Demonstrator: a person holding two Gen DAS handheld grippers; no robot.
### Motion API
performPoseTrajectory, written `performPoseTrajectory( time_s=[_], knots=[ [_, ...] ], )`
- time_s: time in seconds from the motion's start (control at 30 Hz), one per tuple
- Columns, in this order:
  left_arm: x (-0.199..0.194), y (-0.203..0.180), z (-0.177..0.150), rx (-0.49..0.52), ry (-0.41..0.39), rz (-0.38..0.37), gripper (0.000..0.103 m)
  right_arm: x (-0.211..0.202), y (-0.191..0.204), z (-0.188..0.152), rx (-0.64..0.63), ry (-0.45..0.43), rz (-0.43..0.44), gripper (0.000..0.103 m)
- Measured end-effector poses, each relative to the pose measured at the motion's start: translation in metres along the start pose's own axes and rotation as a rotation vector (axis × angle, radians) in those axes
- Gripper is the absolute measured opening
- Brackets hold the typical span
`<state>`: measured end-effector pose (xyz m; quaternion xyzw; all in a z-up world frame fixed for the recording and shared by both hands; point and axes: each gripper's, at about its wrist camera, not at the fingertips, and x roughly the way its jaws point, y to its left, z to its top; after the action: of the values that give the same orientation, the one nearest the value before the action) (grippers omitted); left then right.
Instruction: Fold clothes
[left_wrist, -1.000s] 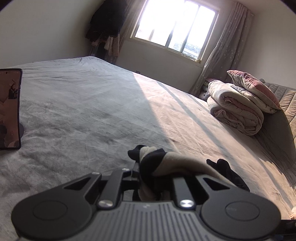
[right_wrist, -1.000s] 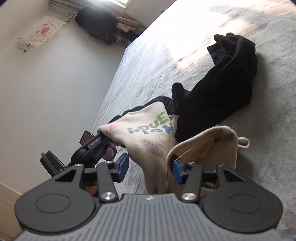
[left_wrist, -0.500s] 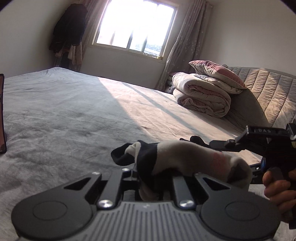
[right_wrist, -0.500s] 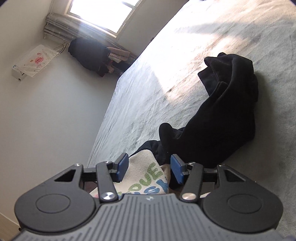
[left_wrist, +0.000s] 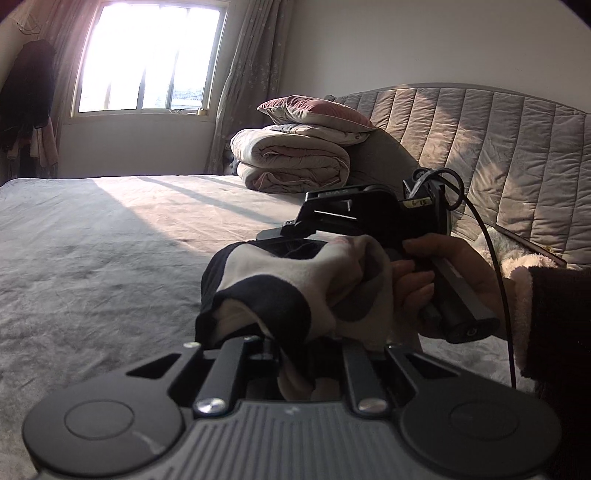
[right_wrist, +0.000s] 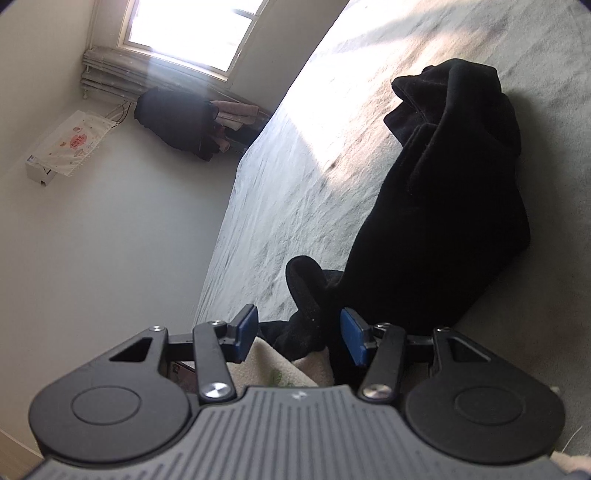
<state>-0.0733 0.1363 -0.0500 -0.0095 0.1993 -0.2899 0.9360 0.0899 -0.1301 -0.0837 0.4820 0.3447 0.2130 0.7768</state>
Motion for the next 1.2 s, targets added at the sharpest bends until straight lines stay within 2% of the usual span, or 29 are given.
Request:
performPoseTrajectory(
  time_s=[0.03, 0.1, 0.13, 0.17, 0.2, 0.23, 0.4, 0.53, 0.8, 0.97, 1.2],
  knots=[
    [-0.001, -0.001, 0.001, 0.0, -0.001, -0.007, 0.012, -0.002, -0.002, 0.001, 0.01, 0.0, -0.003, 0.052],
    [-0.002, -0.004, 0.002, 0.003, 0.002, -0.013, 0.012, -0.004, -0.002, 0.0, 0.014, 0.003, -0.012, 0.04],
    [-0.002, -0.006, 0.002, 0.008, 0.004, -0.013, 0.012, -0.004, 0.0, -0.002, -0.002, 0.009, -0.019, 0.037],
    [-0.002, -0.008, 0.002, 0.015, 0.007, -0.009, 0.012, -0.004, 0.003, -0.005, -0.018, 0.015, -0.026, 0.031],
    [-0.001, -0.01, 0.003, 0.025, 0.01, -0.002, 0.012, -0.004, 0.006, -0.007, -0.033, 0.021, -0.033, 0.018],
    [0.0, -0.012, 0.004, 0.03, 0.015, 0.009, 0.012, -0.004, 0.008, -0.009, -0.049, 0.028, -0.04, 0.014],
    [0.004, -0.008, 0.011, -0.005, 0.029, 0.079, 0.013, -0.021, 0.028, -0.014, -0.134, -0.01, -0.014, 0.012],
    [0.004, -0.004, 0.024, -0.046, -0.002, 0.131, 0.013, -0.044, 0.038, -0.011, -0.161, -0.065, 0.015, 0.011],
    [0.014, -0.009, 0.067, -0.02, -0.074, 0.251, 0.013, -0.099, 0.055, 0.011, -0.176, -0.227, 0.095, 0.01],
    [0.037, -0.018, 0.091, 0.003, -0.085, 0.28, 0.013, -0.131, 0.057, 0.028, -0.196, -0.347, 0.118, 0.01],
    [0.076, -0.03, 0.12, 0.038, -0.08, 0.313, 0.013, -0.167, 0.041, 0.059, -0.176, -0.508, 0.097, 0.01]
  ],
)
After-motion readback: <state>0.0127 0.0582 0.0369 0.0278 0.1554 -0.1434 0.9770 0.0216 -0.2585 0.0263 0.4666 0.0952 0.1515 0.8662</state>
